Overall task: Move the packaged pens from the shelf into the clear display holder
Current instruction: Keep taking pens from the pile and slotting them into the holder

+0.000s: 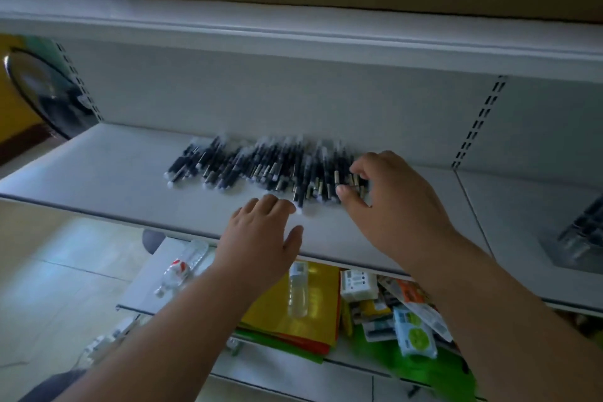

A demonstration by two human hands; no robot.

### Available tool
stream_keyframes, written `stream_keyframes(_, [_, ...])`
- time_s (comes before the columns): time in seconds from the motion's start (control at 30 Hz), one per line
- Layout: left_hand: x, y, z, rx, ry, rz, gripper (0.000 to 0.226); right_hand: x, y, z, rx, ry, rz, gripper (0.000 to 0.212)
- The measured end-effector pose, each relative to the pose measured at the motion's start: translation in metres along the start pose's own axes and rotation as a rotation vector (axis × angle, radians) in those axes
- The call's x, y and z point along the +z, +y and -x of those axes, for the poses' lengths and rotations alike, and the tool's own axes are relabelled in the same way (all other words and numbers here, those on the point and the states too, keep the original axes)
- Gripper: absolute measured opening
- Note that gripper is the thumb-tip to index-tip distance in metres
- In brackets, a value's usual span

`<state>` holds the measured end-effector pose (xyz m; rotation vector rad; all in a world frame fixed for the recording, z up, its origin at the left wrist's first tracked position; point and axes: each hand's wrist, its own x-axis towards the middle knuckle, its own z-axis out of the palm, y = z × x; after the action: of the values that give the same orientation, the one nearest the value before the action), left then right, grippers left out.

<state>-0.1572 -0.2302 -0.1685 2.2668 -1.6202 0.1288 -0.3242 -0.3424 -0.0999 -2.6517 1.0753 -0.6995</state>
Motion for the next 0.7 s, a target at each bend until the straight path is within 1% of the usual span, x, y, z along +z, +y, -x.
stream_keyframes(0.2, [0.006,-0.023,-0.029,-0.087,-0.023,0.092,0.037,0.028,-0.001,-0.033,0.011,-0.041,-0.043,0.034])
stream_keyframes(0.4, [0.005,-0.060,-0.061,-0.177,-0.011,0.077,0.038,0.043,-0.011,-0.055,0.001,-0.075,-0.035,0.031])
stream_keyframes(0.5, [0.007,-0.079,-0.077,-0.207,-0.023,0.037,0.042,0.049,-0.024,-0.065,0.011,-0.061,-0.016,0.030])
stream_keyframes(0.6, [0.006,-0.094,-0.100,-0.210,-0.074,0.002,0.050,0.057,-0.038,-0.071,0.042,-0.020,0.010,0.028])
stream_keyframes(0.7, [0.008,-0.108,-0.121,-0.163,-0.135,-0.003,0.052,0.064,-0.046,-0.076,0.105,-0.020,0.041,0.028])
